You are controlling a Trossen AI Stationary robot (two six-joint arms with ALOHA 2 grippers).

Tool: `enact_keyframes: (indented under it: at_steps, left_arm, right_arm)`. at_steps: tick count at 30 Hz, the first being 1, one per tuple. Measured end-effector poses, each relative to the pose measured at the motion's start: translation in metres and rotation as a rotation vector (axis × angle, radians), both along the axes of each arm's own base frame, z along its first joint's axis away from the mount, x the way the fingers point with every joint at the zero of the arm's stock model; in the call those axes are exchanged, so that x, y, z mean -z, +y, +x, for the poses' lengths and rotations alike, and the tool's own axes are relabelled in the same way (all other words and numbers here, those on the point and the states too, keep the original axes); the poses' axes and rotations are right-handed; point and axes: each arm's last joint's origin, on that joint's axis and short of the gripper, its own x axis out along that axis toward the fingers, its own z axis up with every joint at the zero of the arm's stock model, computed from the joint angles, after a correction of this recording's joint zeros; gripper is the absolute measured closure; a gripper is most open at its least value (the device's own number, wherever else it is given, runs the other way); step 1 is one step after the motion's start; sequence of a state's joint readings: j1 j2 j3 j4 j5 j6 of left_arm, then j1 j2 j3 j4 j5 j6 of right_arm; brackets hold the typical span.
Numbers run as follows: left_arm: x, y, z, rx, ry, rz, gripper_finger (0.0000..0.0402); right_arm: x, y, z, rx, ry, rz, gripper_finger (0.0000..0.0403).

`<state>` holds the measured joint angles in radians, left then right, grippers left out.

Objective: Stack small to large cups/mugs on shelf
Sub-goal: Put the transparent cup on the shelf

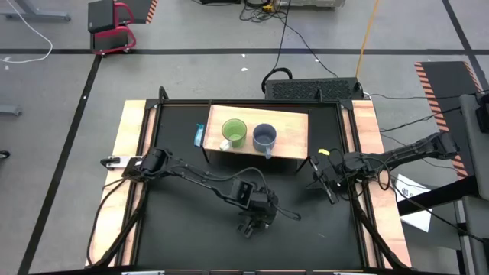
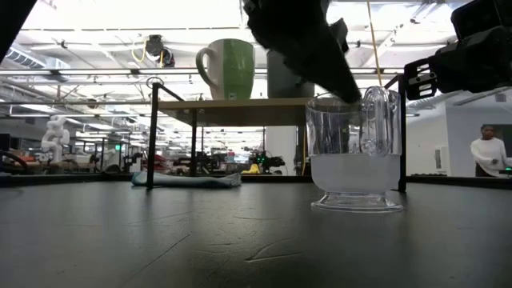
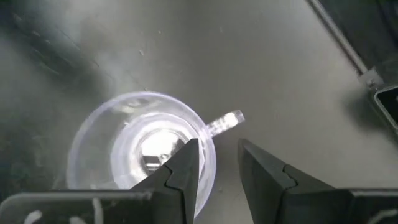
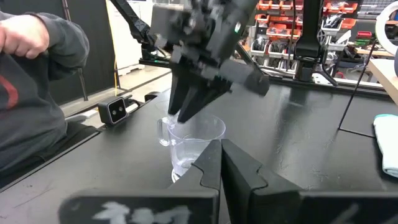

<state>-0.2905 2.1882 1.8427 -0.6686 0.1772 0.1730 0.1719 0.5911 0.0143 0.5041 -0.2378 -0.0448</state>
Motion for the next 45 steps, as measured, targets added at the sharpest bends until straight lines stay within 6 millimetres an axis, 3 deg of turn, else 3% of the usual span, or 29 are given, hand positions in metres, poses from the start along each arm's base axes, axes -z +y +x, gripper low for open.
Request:
enact_keyframes:
  at_steps: [12, 16, 18, 20, 33, 37, 45]
  left_arm:
    - [-0.069, 0.009, -0.030, -0.061, -0.085, 0.043, 0.0293]
    - [-0.082, 0.011, -0.039, -0.048, -0.104, 0.078, 0.0340]
    - [-0.085, 0.012, -0.040, -0.037, -0.112, 0.084, 0.0380]
    - [-0.086, 0.013, -0.043, -0.022, -0.100, 0.097, 0.0393]
    - [-0.082, 0.013, -0.044, -0.043, -0.093, 0.173, 0.0400]
    - [-0.084, 0.018, -0.054, -0.060, -0.025, 0.238, 0.0400]
    - [-0.114, 0.001, -0.083, -0.030, -0.076, 0.276, 0.0401]
  right_arm:
    - [0.000, 0.000, 0.000, -0.001, 0.001, 0.000, 0.0403]
    - [0.000, 0.000, 0.000, 0.000, 0.002, 0.000, 0.0403]
    - [0.000, 0.000, 0.000, 0.000, 0.004, -0.001, 0.0403]
    - [0.001, 0.000, 0.000, 0.000, 0.007, -0.001, 0.0403]
    - [0.001, 0.000, 0.000, 0.000, 0.008, -0.001, 0.0403]
    - [0.001, 0.000, 0.000, -0.001, 0.008, -0.001, 0.0403]
    - [0.001, 0.000, 0.000, 0.000, 0.010, 0.002, 0.0403]
